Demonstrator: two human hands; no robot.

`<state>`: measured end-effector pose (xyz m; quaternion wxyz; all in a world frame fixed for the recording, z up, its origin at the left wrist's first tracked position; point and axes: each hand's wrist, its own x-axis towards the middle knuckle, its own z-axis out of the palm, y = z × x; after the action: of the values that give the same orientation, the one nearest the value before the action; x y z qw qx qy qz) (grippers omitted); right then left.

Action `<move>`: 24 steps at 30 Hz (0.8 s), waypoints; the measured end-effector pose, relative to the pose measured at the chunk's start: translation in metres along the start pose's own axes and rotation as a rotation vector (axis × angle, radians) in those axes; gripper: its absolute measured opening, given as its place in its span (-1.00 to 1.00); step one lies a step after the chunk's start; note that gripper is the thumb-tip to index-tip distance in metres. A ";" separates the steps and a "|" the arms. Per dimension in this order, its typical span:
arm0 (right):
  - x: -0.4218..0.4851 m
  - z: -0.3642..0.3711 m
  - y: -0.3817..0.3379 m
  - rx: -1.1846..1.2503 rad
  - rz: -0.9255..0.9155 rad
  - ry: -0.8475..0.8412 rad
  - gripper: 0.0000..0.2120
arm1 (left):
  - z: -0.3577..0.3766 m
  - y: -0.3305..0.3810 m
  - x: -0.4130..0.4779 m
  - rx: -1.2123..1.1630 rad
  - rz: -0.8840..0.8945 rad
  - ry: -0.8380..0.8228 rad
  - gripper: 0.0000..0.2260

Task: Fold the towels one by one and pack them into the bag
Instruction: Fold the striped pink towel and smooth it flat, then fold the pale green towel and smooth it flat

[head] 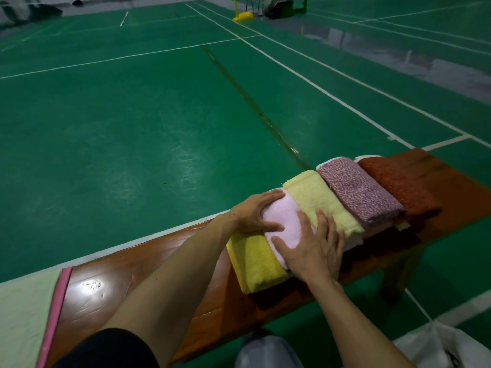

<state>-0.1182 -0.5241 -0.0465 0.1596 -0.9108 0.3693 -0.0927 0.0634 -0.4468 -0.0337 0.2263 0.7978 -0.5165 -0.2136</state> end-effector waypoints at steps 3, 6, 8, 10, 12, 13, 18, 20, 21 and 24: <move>-0.001 -0.002 -0.001 -0.002 -0.002 -0.006 -0.12 | 0.001 0.000 0.001 0.031 -0.009 -0.010 -0.21; 0.000 -0.007 -0.003 -0.006 0.007 -0.065 -0.15 | 0.001 -0.001 0.002 0.086 -0.033 -0.029 -0.20; 0.001 -0.014 -0.005 -0.018 0.018 -0.123 -0.14 | 0.000 0.002 0.001 0.123 -0.046 -0.041 -0.20; 0.003 -0.025 -0.008 -0.006 0.038 -0.202 -0.15 | -0.004 0.011 -0.003 0.124 -0.061 -0.027 -0.22; 0.005 -0.039 -0.013 0.031 0.061 -0.267 -0.18 | -0.010 0.020 -0.012 0.046 -0.074 0.054 -0.27; 0.006 -0.046 -0.015 0.059 0.072 -0.272 -0.21 | -0.013 0.022 -0.018 -0.023 -0.077 0.121 -0.31; -0.013 -0.068 -0.047 0.110 -0.031 -0.093 -0.39 | -0.031 0.021 -0.080 -0.127 -0.174 0.306 -0.46; -0.030 -0.067 -0.072 0.143 -0.124 -0.059 -0.43 | -0.035 0.011 -0.117 -0.125 -0.221 0.356 -0.50; -0.039 -0.065 -0.085 0.172 -0.152 -0.075 -0.43 | -0.035 0.005 -0.133 -0.130 -0.246 0.375 -0.51; -0.073 -0.052 -0.129 0.263 -0.241 -0.161 -0.35 | -0.036 -0.015 -0.196 -0.131 -0.340 0.412 -0.55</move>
<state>-0.1019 -0.3974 0.0442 0.2941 -0.9241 0.2285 -0.0853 0.0217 -0.2562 0.0076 0.3386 0.8832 -0.3035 -0.1148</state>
